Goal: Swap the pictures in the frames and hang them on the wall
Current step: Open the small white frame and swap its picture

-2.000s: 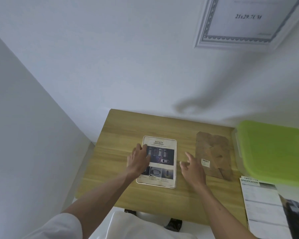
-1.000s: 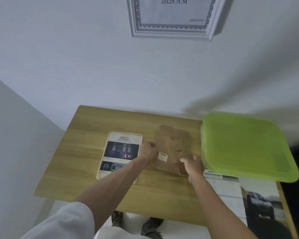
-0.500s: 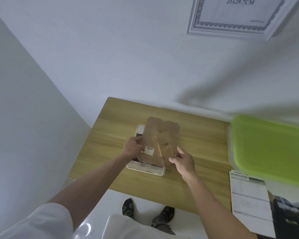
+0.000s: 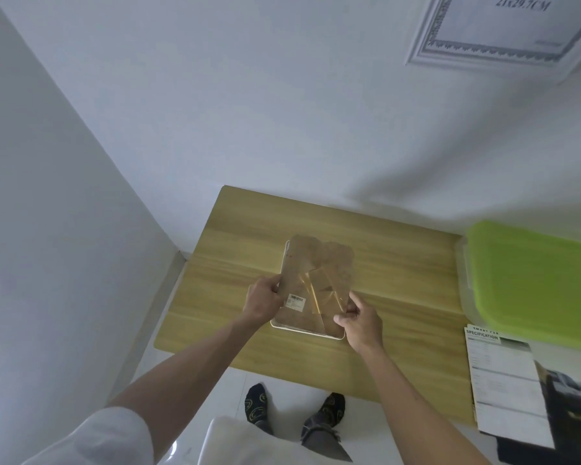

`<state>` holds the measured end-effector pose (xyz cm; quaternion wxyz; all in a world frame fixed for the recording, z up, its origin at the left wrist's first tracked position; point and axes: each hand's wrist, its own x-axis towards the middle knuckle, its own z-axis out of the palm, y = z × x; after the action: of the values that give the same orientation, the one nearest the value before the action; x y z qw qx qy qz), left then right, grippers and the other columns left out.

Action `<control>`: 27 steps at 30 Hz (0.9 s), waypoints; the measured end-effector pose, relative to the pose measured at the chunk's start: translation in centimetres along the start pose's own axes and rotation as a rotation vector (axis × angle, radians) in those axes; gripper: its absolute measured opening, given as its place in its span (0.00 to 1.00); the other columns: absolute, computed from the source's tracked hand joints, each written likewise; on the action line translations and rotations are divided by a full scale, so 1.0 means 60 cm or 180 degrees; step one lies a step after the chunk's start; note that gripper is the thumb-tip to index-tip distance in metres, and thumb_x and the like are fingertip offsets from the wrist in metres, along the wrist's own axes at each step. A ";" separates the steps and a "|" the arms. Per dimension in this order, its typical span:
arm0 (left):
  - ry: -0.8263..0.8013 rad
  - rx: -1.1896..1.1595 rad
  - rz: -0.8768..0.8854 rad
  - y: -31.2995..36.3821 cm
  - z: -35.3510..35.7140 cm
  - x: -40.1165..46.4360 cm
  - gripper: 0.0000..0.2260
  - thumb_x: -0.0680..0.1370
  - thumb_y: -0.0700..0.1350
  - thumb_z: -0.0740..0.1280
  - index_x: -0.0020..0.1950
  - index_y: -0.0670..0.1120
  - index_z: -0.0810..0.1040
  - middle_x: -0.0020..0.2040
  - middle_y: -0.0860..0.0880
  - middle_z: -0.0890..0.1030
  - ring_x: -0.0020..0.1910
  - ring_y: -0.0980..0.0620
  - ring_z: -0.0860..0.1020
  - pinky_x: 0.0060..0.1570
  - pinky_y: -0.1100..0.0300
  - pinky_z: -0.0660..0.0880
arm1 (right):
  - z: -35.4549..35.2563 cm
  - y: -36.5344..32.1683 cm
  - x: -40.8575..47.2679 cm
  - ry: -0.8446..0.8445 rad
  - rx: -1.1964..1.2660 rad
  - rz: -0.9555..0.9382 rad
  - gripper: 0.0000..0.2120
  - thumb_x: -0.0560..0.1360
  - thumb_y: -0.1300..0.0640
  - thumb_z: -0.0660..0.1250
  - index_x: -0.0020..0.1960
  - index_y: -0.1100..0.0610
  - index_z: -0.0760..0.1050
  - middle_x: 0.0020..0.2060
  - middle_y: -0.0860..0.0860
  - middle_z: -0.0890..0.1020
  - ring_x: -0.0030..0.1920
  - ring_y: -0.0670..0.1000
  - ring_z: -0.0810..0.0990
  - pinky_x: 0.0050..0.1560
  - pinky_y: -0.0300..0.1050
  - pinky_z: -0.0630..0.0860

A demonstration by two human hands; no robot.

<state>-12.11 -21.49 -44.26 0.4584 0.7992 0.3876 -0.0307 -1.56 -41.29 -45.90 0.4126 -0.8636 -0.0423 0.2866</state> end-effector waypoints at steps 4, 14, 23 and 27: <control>-0.0149 0.0254 0.0016 -0.007 -0.004 0.011 0.08 0.67 0.34 0.71 0.45 0.41 0.82 0.38 0.47 0.77 0.40 0.47 0.77 0.41 0.53 0.77 | 0.002 -0.005 0.003 0.0029 -0.0252 -0.0049 0.36 0.68 0.67 0.74 0.74 0.56 0.69 0.46 0.51 0.82 0.43 0.50 0.82 0.43 0.32 0.72; -0.0425 0.0641 0.0415 -0.033 -0.016 0.022 0.18 0.66 0.43 0.78 0.54 0.42 0.84 0.43 0.46 0.74 0.43 0.45 0.76 0.44 0.56 0.75 | 0.001 -0.007 -0.005 -0.0099 -0.0860 -0.0171 0.33 0.70 0.64 0.75 0.72 0.59 0.70 0.52 0.56 0.80 0.52 0.52 0.79 0.53 0.39 0.71; -0.1105 0.1241 0.0933 -0.053 -0.038 0.025 0.29 0.71 0.50 0.76 0.68 0.40 0.75 0.54 0.45 0.74 0.45 0.48 0.75 0.49 0.55 0.75 | -0.003 -0.011 0.000 -0.0508 -0.1504 -0.0196 0.34 0.74 0.59 0.71 0.77 0.61 0.63 0.54 0.58 0.76 0.57 0.54 0.77 0.56 0.40 0.71; -0.1317 0.2096 0.1410 -0.051 -0.049 0.028 0.35 0.74 0.58 0.70 0.75 0.42 0.65 0.60 0.44 0.73 0.57 0.44 0.75 0.55 0.51 0.75 | -0.006 -0.016 -0.002 -0.0712 -0.1650 -0.0161 0.40 0.73 0.56 0.73 0.79 0.59 0.57 0.56 0.56 0.71 0.53 0.51 0.75 0.53 0.37 0.68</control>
<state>-13.82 -17.42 -45.41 0.2430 0.9433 0.0768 -0.2127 -1.32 -40.97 -44.93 0.1778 -0.9020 -0.1810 0.3494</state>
